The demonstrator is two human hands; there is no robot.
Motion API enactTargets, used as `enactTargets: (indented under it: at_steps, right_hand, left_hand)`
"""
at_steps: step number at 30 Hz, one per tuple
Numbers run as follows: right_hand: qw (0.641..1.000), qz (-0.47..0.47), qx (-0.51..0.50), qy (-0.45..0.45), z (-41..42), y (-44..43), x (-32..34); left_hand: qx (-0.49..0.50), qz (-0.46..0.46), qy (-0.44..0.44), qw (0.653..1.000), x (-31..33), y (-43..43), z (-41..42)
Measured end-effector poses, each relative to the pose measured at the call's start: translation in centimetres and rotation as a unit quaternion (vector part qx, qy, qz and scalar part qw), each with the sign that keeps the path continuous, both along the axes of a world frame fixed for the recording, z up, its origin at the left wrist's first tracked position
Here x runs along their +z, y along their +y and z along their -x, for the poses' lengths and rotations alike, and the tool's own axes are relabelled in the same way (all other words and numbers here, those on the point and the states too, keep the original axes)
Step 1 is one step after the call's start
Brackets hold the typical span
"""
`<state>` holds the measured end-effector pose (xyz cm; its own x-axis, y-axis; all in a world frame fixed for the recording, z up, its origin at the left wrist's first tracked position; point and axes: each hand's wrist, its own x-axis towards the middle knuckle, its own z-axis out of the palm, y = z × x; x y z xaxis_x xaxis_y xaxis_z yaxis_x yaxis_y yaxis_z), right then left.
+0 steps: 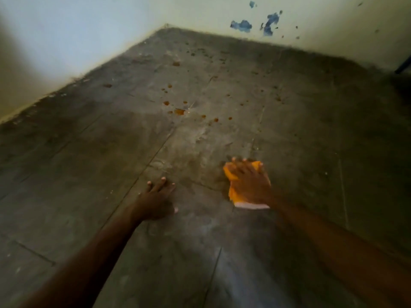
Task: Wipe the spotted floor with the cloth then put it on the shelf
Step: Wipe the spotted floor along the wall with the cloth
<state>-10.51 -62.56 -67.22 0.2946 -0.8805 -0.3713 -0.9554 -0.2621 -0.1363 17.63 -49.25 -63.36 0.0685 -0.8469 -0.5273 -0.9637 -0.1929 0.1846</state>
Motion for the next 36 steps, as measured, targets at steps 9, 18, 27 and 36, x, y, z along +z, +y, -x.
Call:
enactTargets:
  at_steps: [9,18,27,36]
  right_hand:
    - [0.986,0.109,0.125,-0.018,8.6,5.1,-1.3]
    - [0.986,0.096,-0.133,-0.04,14.1,-9.3,-4.3]
    - [0.984,0.129,-0.123,0.012,14.7,-25.8,-3.2]
    - [0.984,0.177,0.014,-0.017,12.3,-23.9,-2.4]
  left_hand:
    - [-0.021,0.108,0.063,0.992,-1.9,-2.1,9.2]
    - [-0.126,0.14,0.041,0.981,-1.2,-16.9,14.0]
    - [-0.106,0.132,0.018,0.985,-4.8,-21.6,11.9]
    - [-0.025,0.114,0.022,0.993,-3.6,-21.7,4.3]
